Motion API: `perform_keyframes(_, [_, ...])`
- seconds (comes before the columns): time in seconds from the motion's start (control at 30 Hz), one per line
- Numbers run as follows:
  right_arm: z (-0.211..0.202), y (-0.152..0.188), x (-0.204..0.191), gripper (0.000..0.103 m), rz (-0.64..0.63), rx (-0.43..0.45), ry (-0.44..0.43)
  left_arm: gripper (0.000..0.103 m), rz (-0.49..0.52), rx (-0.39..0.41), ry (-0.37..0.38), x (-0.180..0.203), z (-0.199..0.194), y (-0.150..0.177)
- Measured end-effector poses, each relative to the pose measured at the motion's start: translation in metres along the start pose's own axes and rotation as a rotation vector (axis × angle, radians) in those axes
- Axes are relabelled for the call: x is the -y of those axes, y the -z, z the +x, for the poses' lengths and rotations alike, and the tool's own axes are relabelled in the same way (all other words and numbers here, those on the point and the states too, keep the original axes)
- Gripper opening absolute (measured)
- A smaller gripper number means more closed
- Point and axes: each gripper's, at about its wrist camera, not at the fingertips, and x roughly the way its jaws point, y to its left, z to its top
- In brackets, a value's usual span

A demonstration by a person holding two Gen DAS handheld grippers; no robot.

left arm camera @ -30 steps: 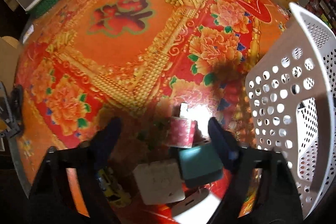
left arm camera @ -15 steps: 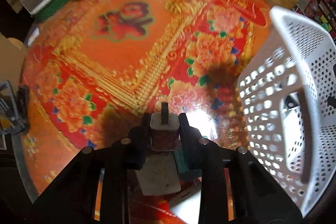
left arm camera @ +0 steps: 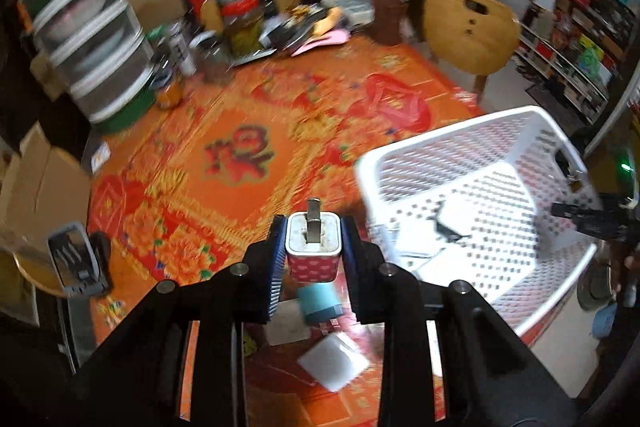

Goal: Organize rigid objects
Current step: 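Carry the pink-and-white charger into the basket and open the left tool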

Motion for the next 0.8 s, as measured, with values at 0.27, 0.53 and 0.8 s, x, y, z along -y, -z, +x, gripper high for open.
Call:
perform_keyframes(0.27, [0.000,0.000,-0.001,0.017,-0.004,-0.001,0.003,0.025,0.179,-0.123,0.128,0.117,0.031,-0.016])
perform_keyframes(0.53, [0.000,0.000,0.000,0.017,-0.007,-0.005,0.003,0.025,0.272,-0.295,0.166,0.176,0.093,-0.014])
perform_keyframes(0.8, [0.000,0.001,0.000,0.017,-0.007,-0.005,0.002,0.025,0.337,-0.375,0.187,0.205,0.130,-0.005])
